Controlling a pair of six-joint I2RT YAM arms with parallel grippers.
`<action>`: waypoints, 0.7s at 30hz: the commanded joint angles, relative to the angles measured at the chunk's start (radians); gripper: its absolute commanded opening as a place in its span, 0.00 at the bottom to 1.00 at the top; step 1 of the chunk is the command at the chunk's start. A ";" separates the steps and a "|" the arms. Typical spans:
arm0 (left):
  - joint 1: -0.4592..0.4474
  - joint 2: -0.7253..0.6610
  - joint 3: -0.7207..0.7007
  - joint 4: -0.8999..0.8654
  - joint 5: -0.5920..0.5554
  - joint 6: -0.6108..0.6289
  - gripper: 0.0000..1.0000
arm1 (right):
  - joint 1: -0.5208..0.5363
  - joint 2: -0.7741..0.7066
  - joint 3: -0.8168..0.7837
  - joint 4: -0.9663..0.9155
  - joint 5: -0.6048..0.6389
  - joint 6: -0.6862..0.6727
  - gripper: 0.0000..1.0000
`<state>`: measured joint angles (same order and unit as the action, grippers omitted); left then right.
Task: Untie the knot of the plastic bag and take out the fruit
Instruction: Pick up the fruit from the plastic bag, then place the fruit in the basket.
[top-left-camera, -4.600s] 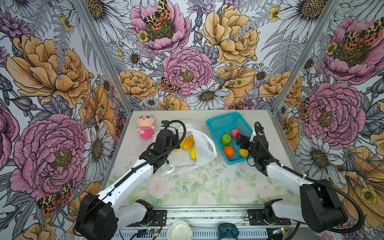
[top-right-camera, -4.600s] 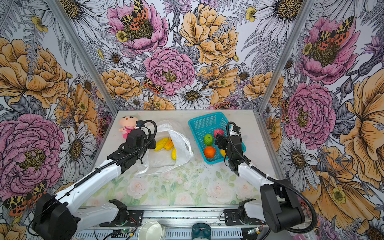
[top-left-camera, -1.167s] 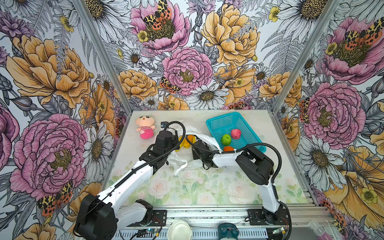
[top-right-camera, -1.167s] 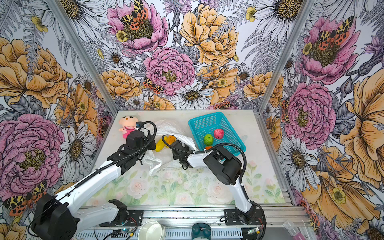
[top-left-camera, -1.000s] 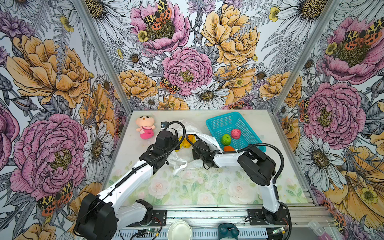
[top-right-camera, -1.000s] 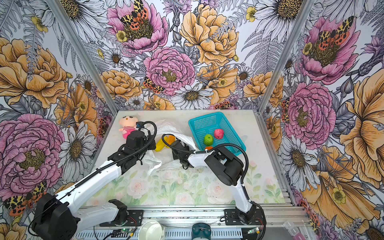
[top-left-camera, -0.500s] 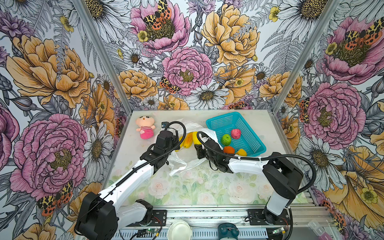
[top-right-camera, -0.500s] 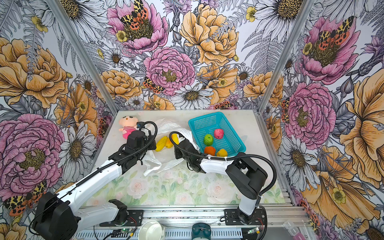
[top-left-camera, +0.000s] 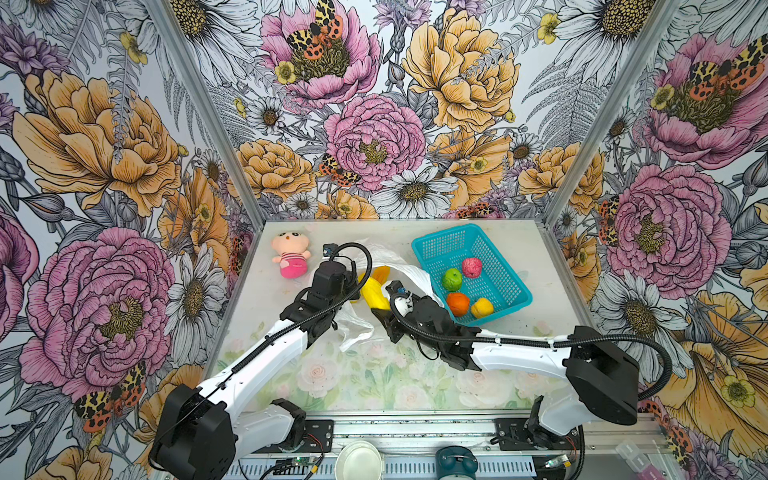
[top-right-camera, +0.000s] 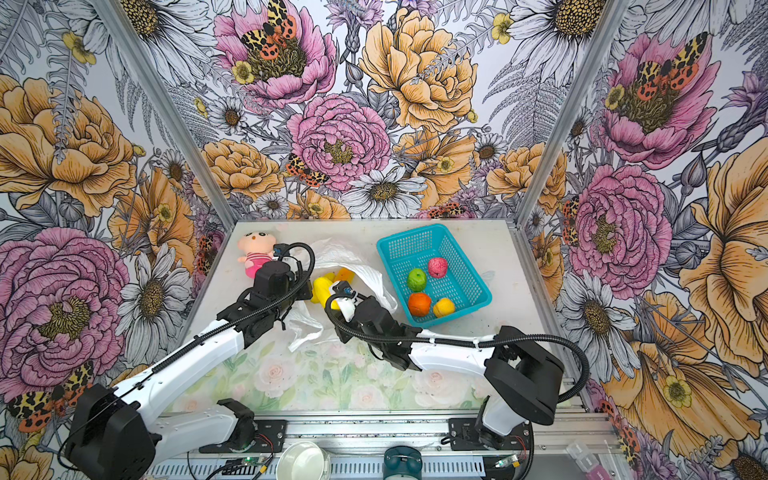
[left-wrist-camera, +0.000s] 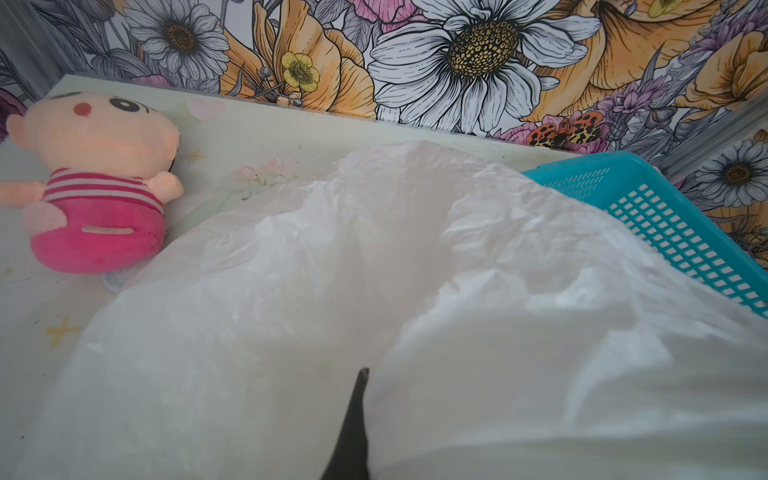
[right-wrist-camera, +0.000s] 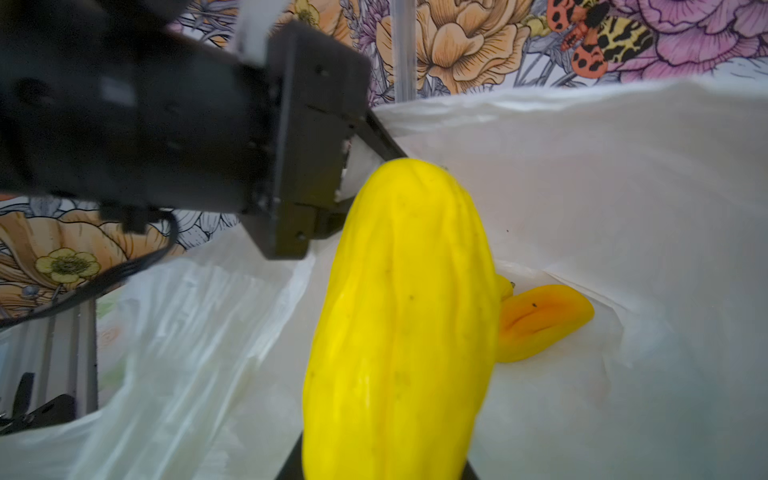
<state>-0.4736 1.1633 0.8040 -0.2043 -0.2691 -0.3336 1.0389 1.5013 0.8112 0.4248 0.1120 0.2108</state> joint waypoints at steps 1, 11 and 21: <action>0.009 -0.002 0.006 0.017 0.018 0.001 0.00 | 0.001 -0.111 -0.056 0.065 0.015 -0.059 0.13; 0.013 0.003 0.005 0.021 0.028 -0.006 0.00 | 0.004 -0.536 -0.248 0.031 0.068 -0.085 0.16; 0.016 0.009 0.005 0.025 0.040 -0.008 0.00 | -0.016 -0.902 -0.393 -0.025 0.393 -0.113 0.02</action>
<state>-0.4660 1.1633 0.8040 -0.2005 -0.2516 -0.3340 1.0378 0.6361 0.4446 0.4271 0.3313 0.1173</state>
